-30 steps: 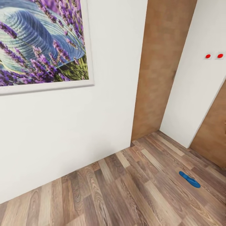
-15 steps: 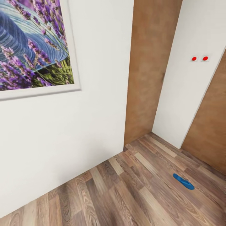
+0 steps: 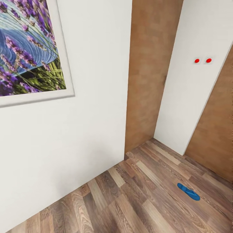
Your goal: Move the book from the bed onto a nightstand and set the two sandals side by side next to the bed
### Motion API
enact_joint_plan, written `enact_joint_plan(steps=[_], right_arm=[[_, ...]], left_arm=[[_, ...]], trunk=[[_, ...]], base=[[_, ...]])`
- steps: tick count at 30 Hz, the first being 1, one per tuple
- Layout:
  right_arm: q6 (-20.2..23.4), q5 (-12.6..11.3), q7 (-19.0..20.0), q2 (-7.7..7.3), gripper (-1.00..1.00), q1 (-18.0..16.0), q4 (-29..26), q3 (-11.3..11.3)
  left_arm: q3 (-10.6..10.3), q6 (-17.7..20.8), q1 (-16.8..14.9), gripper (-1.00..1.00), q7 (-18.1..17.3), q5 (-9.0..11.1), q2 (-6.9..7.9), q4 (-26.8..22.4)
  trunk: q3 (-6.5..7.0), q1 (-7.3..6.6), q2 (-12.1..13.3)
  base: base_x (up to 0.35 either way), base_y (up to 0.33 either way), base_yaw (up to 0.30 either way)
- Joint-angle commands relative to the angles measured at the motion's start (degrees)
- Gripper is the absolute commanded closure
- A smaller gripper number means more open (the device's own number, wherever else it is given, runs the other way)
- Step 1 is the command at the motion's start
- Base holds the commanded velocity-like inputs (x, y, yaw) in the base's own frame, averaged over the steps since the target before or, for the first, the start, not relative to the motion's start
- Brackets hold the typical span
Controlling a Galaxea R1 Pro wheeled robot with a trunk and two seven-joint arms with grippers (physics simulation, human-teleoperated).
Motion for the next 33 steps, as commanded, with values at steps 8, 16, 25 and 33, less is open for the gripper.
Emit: enact_joint_plan(steps=[8, 16, 25, 33], right_arm=[[-0.05, 0.08, -0.03, -0.02, -1.00, -0.04, 0.03, 0.38], [-0.05, 0.08, -0.04, -0.02, -1.00, -0.04, 0.03, 0.38], [-0.05, 0.08, -0.01, -0.02, -1.00, -0.04, 0.03, 0.38], [-0.05, 0.08, -0.02, -0.02, -1.00, -0.04, 0.03, 0.38]], left_arm=[[-0.03, -0.20, -0.02, -1.00, -0.10, -0.02, 0.01, 0.04], [-0.04, -0.20, -0.02, -1.00, -0.07, -0.02, 0.04, 0.04], [-0.04, -0.45, -0.02, -1.00, -0.11, -0.02, 0.05, 0.04], [-0.04, -1.11, -0.02, -1.00, -0.09, -0.02, 0.05, 0.04]], trunk=[[-0.05, 0.02, -0.02], [-0.05, 0.02, -0.02], [-0.05, 0.02, -0.02], [-0.05, 0.02, -0.02]], base=[[0.230, 0.000, -0.212], [0.230, 0.044, -0.255], [0.230, 0.134, -0.270], [0.230, 0.145, -0.270]])
